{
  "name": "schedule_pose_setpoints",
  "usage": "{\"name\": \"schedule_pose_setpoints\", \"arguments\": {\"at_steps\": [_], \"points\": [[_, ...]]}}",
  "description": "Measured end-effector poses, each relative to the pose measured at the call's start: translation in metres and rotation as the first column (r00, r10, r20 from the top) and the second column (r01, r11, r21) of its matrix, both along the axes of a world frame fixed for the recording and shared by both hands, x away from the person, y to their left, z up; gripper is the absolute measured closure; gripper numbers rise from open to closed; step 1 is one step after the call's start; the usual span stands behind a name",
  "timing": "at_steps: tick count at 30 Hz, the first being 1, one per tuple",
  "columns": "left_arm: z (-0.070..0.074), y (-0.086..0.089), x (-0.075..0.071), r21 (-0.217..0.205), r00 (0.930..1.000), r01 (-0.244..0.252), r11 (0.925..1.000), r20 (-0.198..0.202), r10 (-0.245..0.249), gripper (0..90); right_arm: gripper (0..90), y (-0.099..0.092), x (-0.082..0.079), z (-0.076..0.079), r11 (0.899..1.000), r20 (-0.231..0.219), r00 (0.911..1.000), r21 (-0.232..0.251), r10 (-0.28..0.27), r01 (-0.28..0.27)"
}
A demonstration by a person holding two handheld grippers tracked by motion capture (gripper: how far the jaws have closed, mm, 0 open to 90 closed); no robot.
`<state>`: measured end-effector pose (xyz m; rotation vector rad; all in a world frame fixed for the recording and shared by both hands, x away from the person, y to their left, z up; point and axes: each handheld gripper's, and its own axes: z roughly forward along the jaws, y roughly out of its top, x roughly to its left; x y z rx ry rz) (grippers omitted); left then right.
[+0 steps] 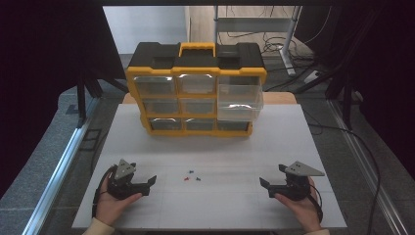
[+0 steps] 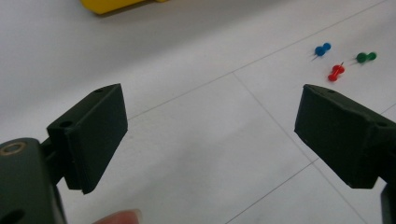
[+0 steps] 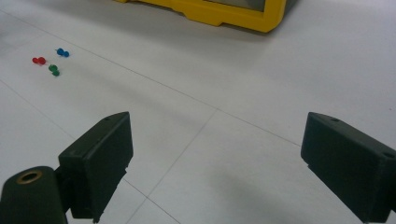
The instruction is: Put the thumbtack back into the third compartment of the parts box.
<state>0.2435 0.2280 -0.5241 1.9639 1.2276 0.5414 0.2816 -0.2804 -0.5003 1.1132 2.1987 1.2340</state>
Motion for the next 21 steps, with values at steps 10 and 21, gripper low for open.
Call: {"name": "schedule_pose_setpoints", "arguments": {"at_steps": [10,21], "points": [[-0.0001,-0.0019,-0.0014,0.006,1.0,0.002,1.0,0.004,-0.002,10.1,10.3,0.0008,0.0042,-0.0026,1.0,-0.008,1.0,-0.002,0.004,-0.004],[-0.0016,0.0033,-0.004,0.0,0.9999,0.01,0.9999,0.011,-0.01,10.4,11.0,0.0084,0.0061,-0.0046,1.0,-0.021,0.9997,-0.016,0.01,-0.01]]}}
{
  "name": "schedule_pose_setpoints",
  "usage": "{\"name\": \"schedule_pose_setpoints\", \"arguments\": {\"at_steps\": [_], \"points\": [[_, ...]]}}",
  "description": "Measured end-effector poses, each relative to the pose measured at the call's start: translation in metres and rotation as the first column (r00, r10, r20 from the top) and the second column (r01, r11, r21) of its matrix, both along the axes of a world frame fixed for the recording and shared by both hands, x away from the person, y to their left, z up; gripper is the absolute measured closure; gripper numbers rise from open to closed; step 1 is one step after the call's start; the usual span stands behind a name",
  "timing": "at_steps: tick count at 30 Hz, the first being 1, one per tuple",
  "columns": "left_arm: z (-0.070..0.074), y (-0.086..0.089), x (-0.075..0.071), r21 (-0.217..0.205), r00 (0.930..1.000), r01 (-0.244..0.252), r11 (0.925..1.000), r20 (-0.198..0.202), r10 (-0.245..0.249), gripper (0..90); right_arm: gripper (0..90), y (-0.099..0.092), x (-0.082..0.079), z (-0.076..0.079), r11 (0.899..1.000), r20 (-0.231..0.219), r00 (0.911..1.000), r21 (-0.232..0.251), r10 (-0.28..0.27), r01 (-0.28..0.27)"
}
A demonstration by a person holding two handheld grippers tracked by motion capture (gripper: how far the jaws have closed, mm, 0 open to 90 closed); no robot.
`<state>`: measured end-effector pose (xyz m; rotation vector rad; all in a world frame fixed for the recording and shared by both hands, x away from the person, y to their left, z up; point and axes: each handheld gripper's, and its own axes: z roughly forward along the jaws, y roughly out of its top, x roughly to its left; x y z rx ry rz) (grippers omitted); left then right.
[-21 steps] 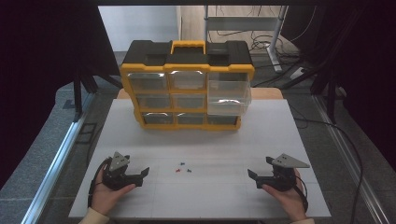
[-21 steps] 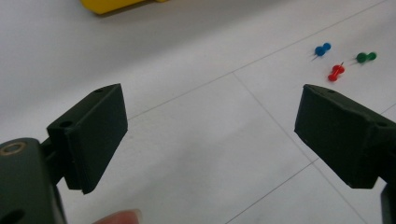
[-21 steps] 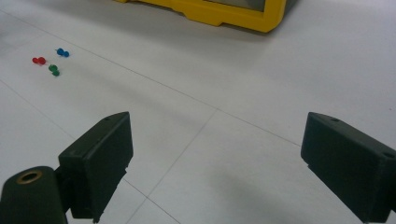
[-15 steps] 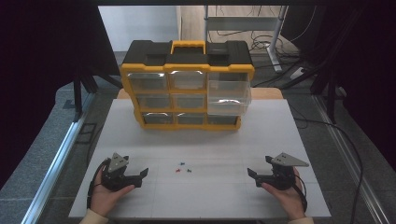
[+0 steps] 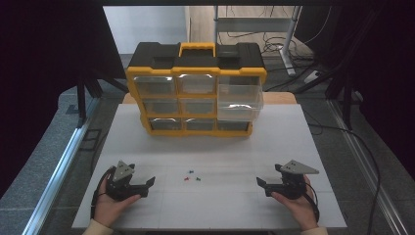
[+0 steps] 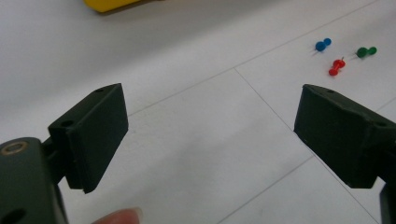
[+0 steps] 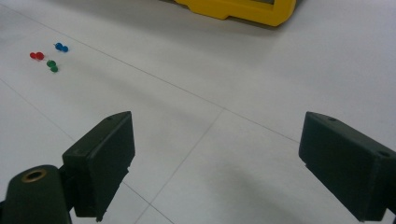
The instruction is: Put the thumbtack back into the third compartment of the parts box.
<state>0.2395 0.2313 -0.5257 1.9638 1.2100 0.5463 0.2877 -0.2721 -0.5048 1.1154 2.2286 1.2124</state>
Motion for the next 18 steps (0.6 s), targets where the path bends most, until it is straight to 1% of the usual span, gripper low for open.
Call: {"name": "schedule_pose_setpoints", "arguments": {"at_steps": [3,6,12,14,18], "points": [[0.001,-0.002,-0.001,-0.001,0.9999,0.01,1.0,0.003,-0.01,10.3,11.0,0.003,0.0,0.0,1.0,-0.002,1.0,-0.003,0.004,-0.004],[0.001,-0.005,-0.003,-0.005,0.9994,0.034,0.9994,0.008,-0.034,10.2,11.0,0.006,-0.001,0.0,1.0,-0.002,1.0,-0.005,0.01,-0.01],[0.002,-0.007,-0.005,-0.008,0.9991,0.043,0.999,0.006,-0.043,9.8,11.4,0.009,0.0,0.001,1.0,-0.002,0.9998,0.005,0.019,-0.019],[0.002,-0.007,-0.003,-0.012,0.999,0.044,0.9989,0.008,-0.044,9.8,11.5,0.011,0.002,0.002,0.999,-0.008,0.9998,0.029,0.017,-0.017],[0.003,-0.008,-0.001,-0.015,0.9989,0.047,0.9988,0.005,-0.047,9.7,12.1,0.014,0.003,0.003,0.999,-0.007,0.9997,0.031,0.023,-0.023]]}}
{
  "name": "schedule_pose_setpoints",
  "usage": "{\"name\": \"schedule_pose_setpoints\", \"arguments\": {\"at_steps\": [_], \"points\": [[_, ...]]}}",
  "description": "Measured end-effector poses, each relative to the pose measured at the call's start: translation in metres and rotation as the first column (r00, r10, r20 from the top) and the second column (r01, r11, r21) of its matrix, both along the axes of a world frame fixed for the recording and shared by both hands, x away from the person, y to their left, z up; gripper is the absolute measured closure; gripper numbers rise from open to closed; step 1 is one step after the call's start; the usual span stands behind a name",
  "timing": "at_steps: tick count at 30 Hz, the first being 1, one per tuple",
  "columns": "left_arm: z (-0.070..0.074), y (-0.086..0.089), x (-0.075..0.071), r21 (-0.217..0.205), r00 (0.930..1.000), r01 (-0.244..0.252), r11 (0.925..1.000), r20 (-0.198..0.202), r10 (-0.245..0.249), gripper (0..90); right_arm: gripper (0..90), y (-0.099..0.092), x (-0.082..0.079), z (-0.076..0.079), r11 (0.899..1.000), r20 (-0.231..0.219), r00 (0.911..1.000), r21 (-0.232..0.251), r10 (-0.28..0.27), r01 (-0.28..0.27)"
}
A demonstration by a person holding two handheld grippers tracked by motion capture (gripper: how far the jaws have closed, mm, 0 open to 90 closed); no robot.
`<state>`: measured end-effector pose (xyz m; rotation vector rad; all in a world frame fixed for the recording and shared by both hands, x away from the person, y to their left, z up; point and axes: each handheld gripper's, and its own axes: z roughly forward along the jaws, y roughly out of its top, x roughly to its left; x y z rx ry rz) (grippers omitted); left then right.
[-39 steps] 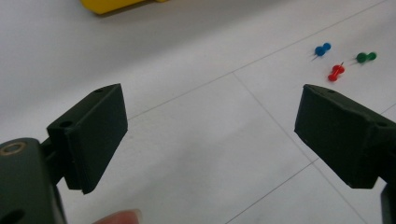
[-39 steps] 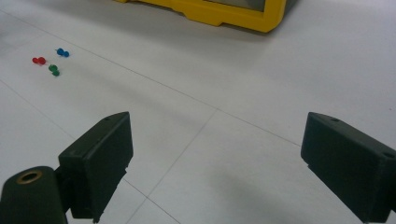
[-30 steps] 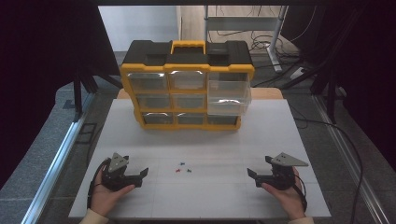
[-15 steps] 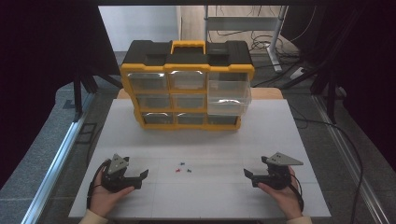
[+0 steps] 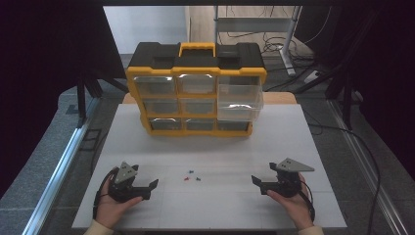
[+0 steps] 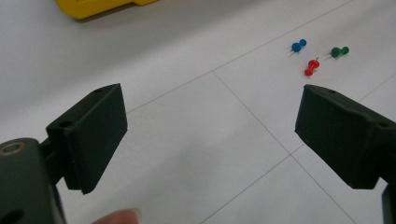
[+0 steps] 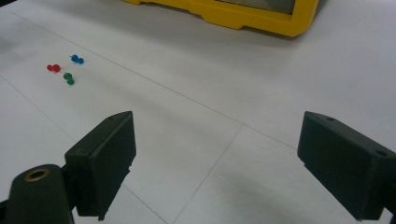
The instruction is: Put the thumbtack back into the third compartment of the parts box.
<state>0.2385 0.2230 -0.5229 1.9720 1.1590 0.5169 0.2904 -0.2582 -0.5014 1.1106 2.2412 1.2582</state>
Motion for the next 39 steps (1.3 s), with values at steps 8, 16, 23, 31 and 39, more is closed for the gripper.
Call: {"name": "schedule_pose_setpoints", "arguments": {"at_steps": [8,16,23,31,39], "points": [[0.003,-0.002,0.0,0.0,0.9999,0.01,1.0,0.003,-0.01,9.6,13.1,0.018,-0.001,0.011,0.999,0.014,0.9985,-0.005,0.053,-0.053],[0.002,-0.001,0.001,0.007,1.0,0.009,0.9999,-0.002,-0.009,9.6,14.9,0.041,0.009,0.016,0.994,0.0,0.9941,0.006,0.108,-0.108],[0.001,-0.004,0.001,0.01,0.9998,0.019,0.9998,-0.004,-0.019,9.6,15.9,0.068,0.01,0.015,0.983,-0.013,0.9833,-0.004,0.182,-0.182],[0.001,-0.007,0.002,0.016,0.9996,0.029,0.9994,-0.002,-0.029,9.4,16.5,0.092,0.01,0.014,0.973,-0.023,0.9729,-0.026,0.23,-0.231],[0.001,-0.006,0.003,0.011,0.9995,0.03,0.9995,-0.002,-0.03,9.3,18.0,0.118,0.017,0.012,0.958,-0.042,0.9583,-0.026,0.283,-0.284]]}}
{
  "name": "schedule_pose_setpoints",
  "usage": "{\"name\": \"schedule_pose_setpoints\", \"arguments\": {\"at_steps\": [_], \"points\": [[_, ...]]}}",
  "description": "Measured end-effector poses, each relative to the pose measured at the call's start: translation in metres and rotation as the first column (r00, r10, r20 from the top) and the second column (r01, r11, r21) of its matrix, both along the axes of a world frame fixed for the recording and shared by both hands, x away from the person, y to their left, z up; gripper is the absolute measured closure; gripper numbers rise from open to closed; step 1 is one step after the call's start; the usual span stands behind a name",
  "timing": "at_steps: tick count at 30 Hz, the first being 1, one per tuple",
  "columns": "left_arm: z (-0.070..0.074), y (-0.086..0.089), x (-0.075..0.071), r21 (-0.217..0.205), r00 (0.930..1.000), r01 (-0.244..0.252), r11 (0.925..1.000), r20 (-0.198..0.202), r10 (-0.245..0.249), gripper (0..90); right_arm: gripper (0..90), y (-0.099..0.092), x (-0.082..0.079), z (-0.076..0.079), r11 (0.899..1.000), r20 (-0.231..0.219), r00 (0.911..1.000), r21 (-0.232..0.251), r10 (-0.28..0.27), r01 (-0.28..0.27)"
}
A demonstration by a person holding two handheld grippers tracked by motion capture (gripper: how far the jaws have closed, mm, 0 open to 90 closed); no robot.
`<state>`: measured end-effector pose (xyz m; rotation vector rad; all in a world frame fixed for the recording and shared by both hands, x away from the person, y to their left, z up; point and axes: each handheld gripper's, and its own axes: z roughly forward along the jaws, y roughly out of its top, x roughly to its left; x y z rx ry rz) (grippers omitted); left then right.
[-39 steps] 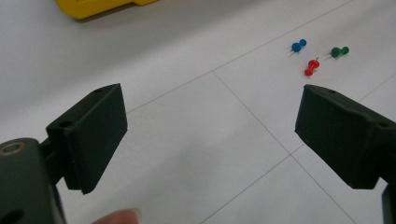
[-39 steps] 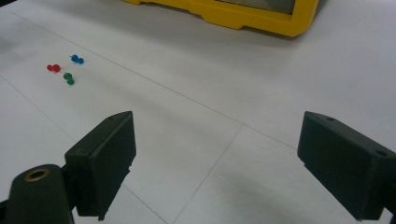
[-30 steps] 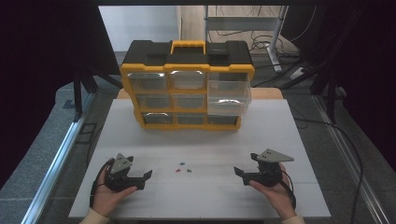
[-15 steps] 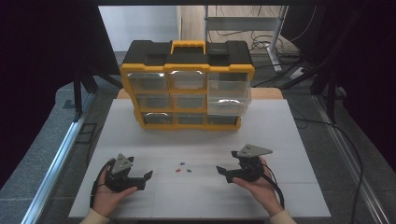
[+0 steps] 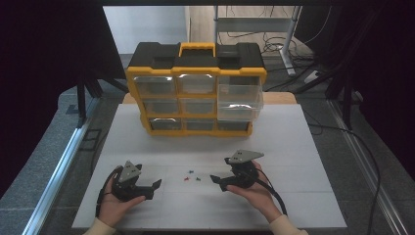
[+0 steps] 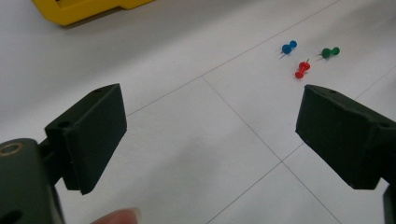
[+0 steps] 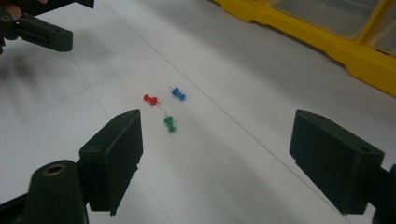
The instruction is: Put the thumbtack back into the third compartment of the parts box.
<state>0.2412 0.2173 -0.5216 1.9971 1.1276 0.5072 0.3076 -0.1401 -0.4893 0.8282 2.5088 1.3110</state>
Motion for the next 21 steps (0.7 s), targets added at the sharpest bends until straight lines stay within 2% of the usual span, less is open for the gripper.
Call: {"name": "schedule_pose_setpoints", "arguments": {"at_steps": [12,21], "points": [[-0.001,0.001,-0.001,0.003,1.0,-0.005,1.0,-0.006,0.005,9.3,19.6,0.033,0.011,-0.011,0.997,-0.019,0.9975,-0.033,0.067,-0.068],[-0.002,-0.002,0.001,0.009,0.9999,0.006,0.9999,-0.013,-0.006,9.3,21.3,0.058,0.019,-0.024,0.991,-0.055,0.9951,-0.103,0.083,-0.088]]}}
